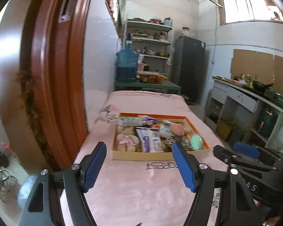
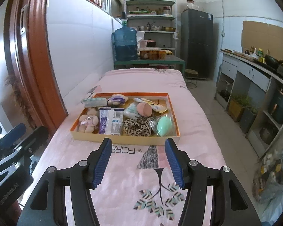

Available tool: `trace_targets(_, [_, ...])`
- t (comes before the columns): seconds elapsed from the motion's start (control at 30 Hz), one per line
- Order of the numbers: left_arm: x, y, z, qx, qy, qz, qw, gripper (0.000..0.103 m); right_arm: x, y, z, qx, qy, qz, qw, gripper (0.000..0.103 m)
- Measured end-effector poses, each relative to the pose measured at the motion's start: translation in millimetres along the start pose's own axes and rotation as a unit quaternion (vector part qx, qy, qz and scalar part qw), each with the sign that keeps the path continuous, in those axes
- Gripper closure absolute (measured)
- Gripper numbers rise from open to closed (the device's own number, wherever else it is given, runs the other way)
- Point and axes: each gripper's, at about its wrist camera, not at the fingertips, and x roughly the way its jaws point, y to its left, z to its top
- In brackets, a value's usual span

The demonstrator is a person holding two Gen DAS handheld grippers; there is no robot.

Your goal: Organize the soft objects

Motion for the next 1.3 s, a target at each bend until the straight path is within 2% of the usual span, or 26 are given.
trace_targets(0.13, [-11,-1,-6,-0.002,0.000,0.031,0.9995,0.031,-12,4,-6,0.001,-0.008,-0.005,1.000,0.043])
trace_targets(0.23, [-13,0,-9,-0.002,0.014,0.018,0.9997,0.032,-18,5,-10,0.002,-0.014,-0.003,1.000,0.043])
trace_targets(0.53, [-19,1,-14,-0.002,0.025,0.026,0.9993,0.033,-34,13,-17,-0.013,-0.044,-0.023,0.999,0.043])
trace_targets(1.3, [-18,4,-14,-0.002,0.029,0.034,0.9990,0.033,-28,15,-17,-0.012,-0.037,-0.012,0.999,0.043])
